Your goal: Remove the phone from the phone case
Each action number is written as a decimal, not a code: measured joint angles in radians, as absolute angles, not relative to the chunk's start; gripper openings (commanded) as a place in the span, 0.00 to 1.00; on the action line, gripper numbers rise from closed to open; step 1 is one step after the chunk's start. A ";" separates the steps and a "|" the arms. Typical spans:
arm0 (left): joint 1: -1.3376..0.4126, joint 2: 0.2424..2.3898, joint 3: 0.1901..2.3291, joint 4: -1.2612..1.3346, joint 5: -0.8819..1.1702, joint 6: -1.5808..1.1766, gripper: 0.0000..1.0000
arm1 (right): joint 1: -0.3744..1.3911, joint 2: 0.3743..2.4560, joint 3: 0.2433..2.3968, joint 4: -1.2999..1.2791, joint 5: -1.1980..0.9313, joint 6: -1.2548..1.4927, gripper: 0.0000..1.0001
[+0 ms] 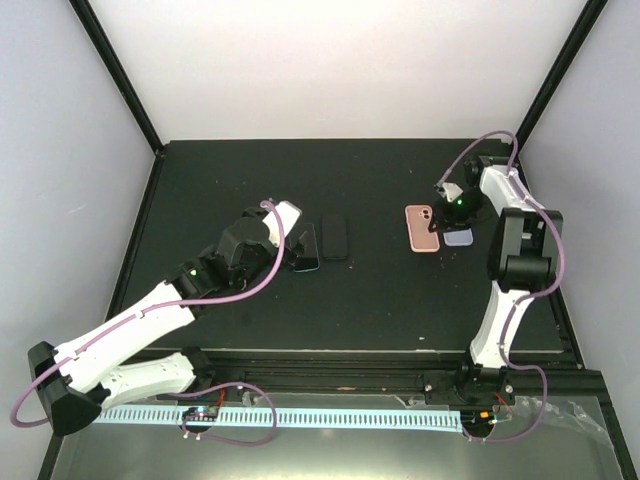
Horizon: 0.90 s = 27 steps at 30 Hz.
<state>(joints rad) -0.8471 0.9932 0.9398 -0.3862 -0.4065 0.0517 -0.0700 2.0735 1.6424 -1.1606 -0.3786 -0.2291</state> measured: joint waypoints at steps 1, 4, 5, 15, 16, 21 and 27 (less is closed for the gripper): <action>-0.847 0.993 0.940 -0.386 -0.406 0.052 0.95 | -0.070 2.049 1.633 -1.158 -0.369 -0.229 0.45; -0.849 0.997 0.940 -0.387 -0.407 0.050 0.96 | -0.073 1.946 1.593 -1.150 -0.353 -0.232 0.44; -0.849 1.001 0.940 -0.383 -0.407 0.047 0.95 | -0.074 1.901 1.576 -1.146 -0.357 -0.236 0.43; -0.847 1.286 1.036 -0.450 -0.331 -0.237 0.56 | -0.070 1.312 1.250 -0.938 -0.592 -0.207 0.57; -0.846 1.301 1.006 -0.451 -0.323 -0.272 0.45 | -0.070 1.241 1.198 -0.904 -0.597 -0.195 0.62; -0.844 1.373 0.867 -0.454 -0.273 -0.372 0.09 | -0.070 0.946 0.982 -0.775 -0.599 -0.158 1.00; -0.836 1.504 0.826 -0.440 -0.212 -0.424 0.02 | -0.070 0.705 0.752 -0.624 -0.532 -0.098 1.00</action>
<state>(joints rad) -0.8356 1.5040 0.8265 -0.4400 -0.2119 -0.4236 -0.0696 0.7052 0.7521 -0.6239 -0.5320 -0.0982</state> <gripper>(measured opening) 0.020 0.996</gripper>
